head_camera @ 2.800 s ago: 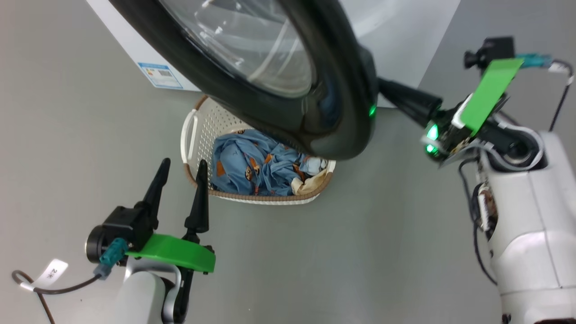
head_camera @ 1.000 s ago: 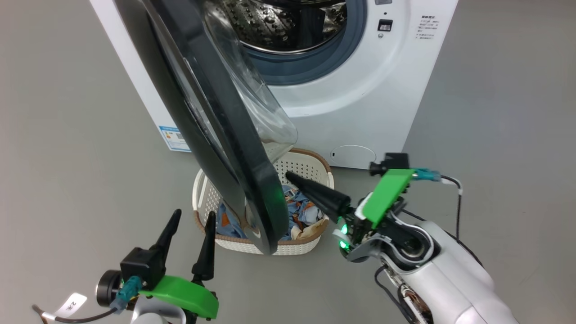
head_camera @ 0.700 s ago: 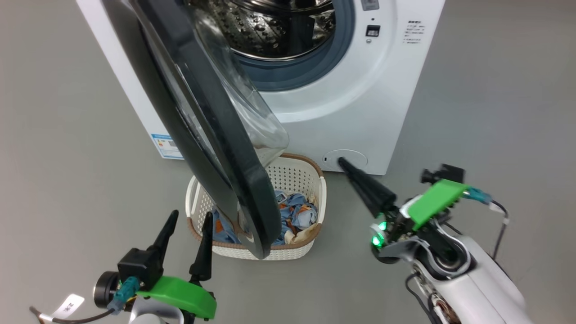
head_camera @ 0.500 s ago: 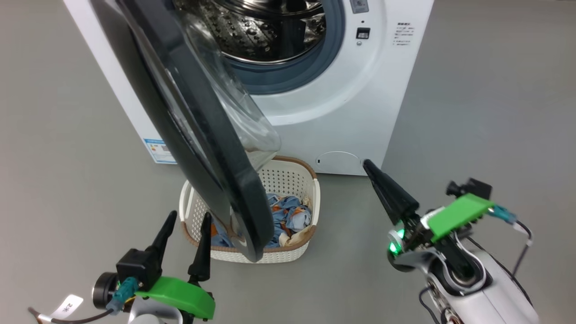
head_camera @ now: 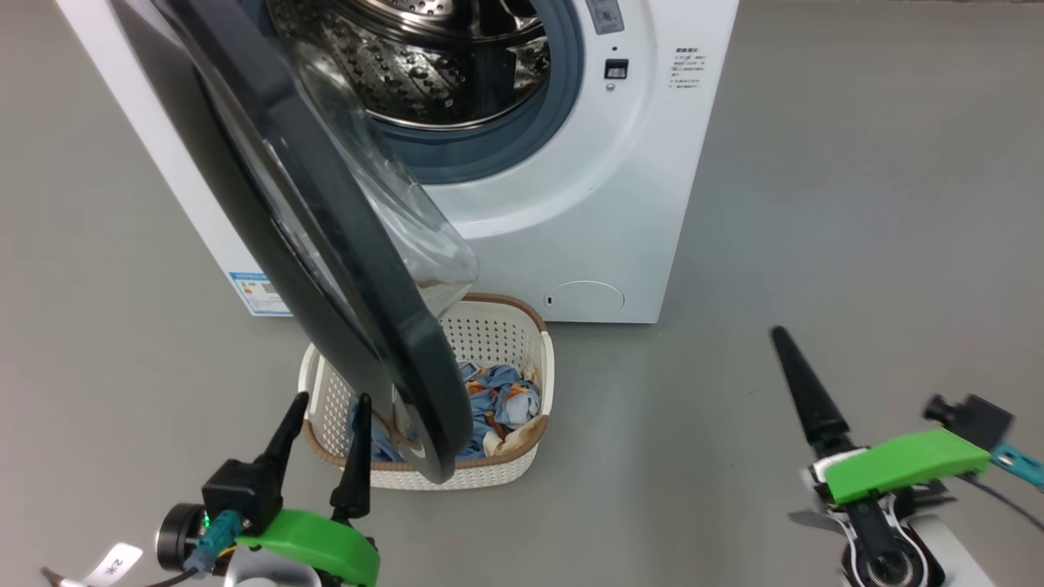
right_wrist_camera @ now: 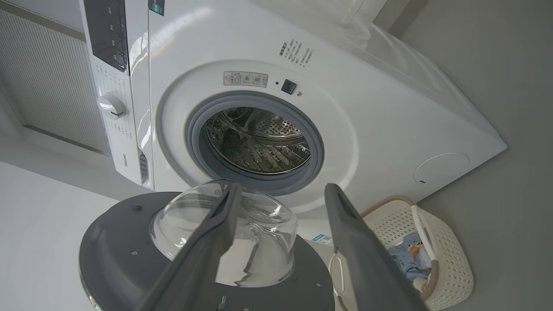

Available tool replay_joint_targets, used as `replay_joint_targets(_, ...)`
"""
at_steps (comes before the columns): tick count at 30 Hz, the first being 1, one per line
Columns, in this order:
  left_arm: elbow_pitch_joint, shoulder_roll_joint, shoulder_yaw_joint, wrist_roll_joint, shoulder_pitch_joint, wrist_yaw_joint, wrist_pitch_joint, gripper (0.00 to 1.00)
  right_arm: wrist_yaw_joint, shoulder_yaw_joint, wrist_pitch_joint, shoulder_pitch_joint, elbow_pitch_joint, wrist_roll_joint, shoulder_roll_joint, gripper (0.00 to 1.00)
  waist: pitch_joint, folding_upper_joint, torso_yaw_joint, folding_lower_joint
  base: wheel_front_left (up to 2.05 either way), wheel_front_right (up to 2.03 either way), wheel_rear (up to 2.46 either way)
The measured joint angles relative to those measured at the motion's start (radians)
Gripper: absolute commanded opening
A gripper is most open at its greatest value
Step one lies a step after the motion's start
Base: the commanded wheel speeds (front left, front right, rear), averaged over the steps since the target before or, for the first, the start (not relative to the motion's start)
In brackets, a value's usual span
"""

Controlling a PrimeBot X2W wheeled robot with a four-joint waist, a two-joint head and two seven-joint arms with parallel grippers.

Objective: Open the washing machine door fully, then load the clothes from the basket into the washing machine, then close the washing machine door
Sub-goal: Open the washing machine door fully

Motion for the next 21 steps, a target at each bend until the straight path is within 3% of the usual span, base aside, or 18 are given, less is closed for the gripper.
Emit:
replay_joint_targets(5, 0.0, 0.0, 0.02, 0.0, 0.013, -0.007, 0.0, 1.0, 0.0, -0.018, -0.111, 0.031, 0.052, -0.208, -0.039, 1.0, -0.008, 0.0, -0.013, 0.0, 0.0, 0.0, 0.0)
replay_joint_targets(11, 0.001, 0.0, 0.047, 0.0, 0.021, -0.007, 0.0, 1.0, 0.0, -0.139, -0.132, 0.054, 0.104, -0.527, -0.051, 1.0, -0.018, 0.0, -0.028, 0.0, 0.0, 0.0, 0.0)
replay_joint_targets(15, -0.001, 0.002, 0.063, 0.0, 0.022, -0.007, 0.0, 1.0, 0.0, -0.29, -0.134, 0.08, 0.064, -0.816, -0.01, 1.0, -0.026, 0.0, -0.037, 0.0, 0.0, 0.0, 0.0)
replay_joint_targets(21, -0.007, 0.003, 0.079, 0.0, 0.024, -0.007, 0.0, 1.0, 0.001, -0.383, -0.134, 0.154, -0.019, -1.13, 0.079, 1.0, -0.027, 0.0, -0.04, 0.0, 0.0, 0.0, 0.0)
